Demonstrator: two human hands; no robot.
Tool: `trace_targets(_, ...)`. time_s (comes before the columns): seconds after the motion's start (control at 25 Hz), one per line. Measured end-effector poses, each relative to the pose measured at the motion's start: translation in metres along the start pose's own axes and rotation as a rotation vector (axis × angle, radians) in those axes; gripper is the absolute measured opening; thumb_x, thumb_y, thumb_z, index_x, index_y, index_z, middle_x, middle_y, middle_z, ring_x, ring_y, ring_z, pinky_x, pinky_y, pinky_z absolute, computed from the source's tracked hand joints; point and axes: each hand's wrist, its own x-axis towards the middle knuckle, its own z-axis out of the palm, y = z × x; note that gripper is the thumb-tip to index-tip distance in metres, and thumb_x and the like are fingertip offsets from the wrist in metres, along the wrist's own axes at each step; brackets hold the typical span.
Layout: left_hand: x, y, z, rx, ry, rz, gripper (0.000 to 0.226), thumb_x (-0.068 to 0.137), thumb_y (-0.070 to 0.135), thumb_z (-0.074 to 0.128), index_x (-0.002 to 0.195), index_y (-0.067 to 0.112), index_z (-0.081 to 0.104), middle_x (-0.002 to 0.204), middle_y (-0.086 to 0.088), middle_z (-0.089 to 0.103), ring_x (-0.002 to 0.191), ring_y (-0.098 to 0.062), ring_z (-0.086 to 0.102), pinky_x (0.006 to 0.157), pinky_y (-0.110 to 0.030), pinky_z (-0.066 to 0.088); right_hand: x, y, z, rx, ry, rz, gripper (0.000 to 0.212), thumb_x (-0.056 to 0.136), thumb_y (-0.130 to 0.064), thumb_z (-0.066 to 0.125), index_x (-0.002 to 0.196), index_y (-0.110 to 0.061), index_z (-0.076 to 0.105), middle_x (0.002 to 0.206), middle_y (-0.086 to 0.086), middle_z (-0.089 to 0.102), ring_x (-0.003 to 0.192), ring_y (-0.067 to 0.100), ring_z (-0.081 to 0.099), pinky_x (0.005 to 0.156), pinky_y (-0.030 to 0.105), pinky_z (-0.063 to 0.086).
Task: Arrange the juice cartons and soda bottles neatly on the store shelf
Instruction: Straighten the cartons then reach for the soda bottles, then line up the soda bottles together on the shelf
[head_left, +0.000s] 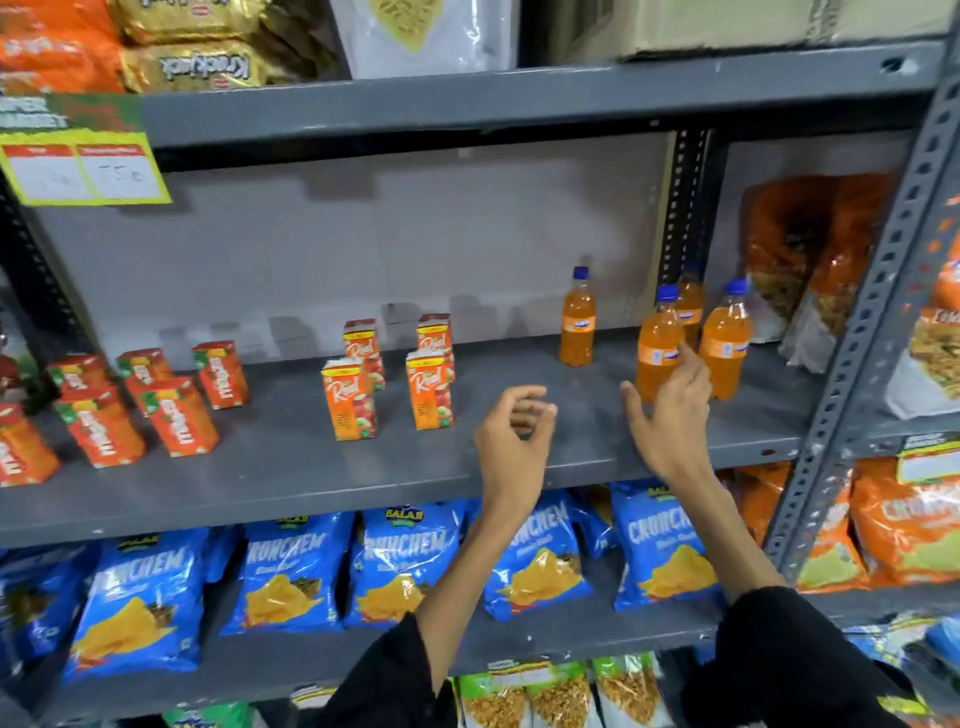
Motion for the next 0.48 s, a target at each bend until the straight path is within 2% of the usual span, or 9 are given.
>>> trace_targets(0.04,0.009,0.001,0.019,-0.015,-0.062,-0.028,0.025,0.09,0.016,0.072,0.116,0.016,0.07,0.097,0.002,0.076,0.082,-0.003,0.067,0.074,-0.014,0.053,0.012,0.012,-0.005,0.03,-0.066,-0.011,0.08,0.092,-0.027,0.062,0.151,0.0,0.016,0.153,0.027,0.028,0.142,0.043,0.028,0.116,0.05,0.027)
trace_targets(0.12,0.024,0.004,0.056,-0.011,-0.185,-0.08,0.042,0.092,0.016,0.071,0.133,0.014,0.063,0.12,-0.002,0.073,0.099,-0.006,0.068,0.083,-0.008,0.051,0.029,0.03,-0.017,0.145,-0.21,-0.027,0.08,0.094,-0.017,0.06,0.154,0.0,0.008,0.159,0.025,0.02,0.149,0.038,0.019,0.12,0.037,0.015)
trace_targets(0.2,0.038,0.002,0.091,-0.006,-0.296,-0.156,0.055,0.093,0.016,0.07,0.145,0.012,0.051,0.138,-0.007,0.064,0.115,-0.015,0.066,0.092,-0.013,0.05,0.041,0.043,-0.027,0.265,-0.333,-0.008,0.077,0.097,-0.01,0.055,0.155,-0.004,0.004,0.162,0.018,0.018,0.15,0.026,0.019,0.118,0.029,0.012)
trace_targets(0.24,0.044,0.001,0.106,0.003,-0.338,-0.192,0.059,0.093,0.015,0.069,0.148,0.011,0.046,0.143,-0.01,0.059,0.122,-0.02,0.063,0.096,-0.019,0.049,0.046,0.047,-0.03,0.332,-0.383,0.013,0.074,0.099,-0.008,0.053,0.155,-0.005,0.005,0.162,0.015,0.021,0.148,0.021,0.022,0.12,0.03,0.014)
trace_targets(0.32,0.055,-0.002,0.13,0.015,-0.388,-0.222,0.062,0.094,0.013,0.068,0.15,0.008,0.041,0.146,-0.014,0.056,0.129,-0.026,0.059,0.1,-0.027,0.048,0.057,0.059,-0.033,0.438,-0.451,0.062,0.067,0.1,-0.006,0.05,0.156,-0.009,0.013,0.159,0.013,0.033,0.146,0.023,0.033,0.123,0.041,0.025)
trace_targets(0.4,0.062,-0.004,0.145,0.024,-0.395,-0.219,0.058,0.094,0.01,0.068,0.147,0.008,0.045,0.141,-0.015,0.06,0.129,-0.028,0.059,0.102,-0.032,0.05,0.064,0.069,-0.033,0.484,-0.488,0.063,0.057,0.1,-0.005,0.048,0.153,-0.011,0.025,0.151,0.013,0.046,0.14,0.024,0.044,0.119,0.049,0.034)
trace_targets(0.48,0.066,-0.005,0.153,0.042,-0.374,-0.208,0.053,0.092,0.01,0.07,0.142,0.008,0.051,0.135,-0.015,0.064,0.124,-0.026,0.062,0.105,-0.038,0.052,0.069,0.074,-0.035,0.502,-0.53,0.079,0.054,0.1,-0.005,0.047,0.151,-0.012,0.029,0.148,0.012,0.05,0.138,0.023,0.047,0.117,0.051,0.037)
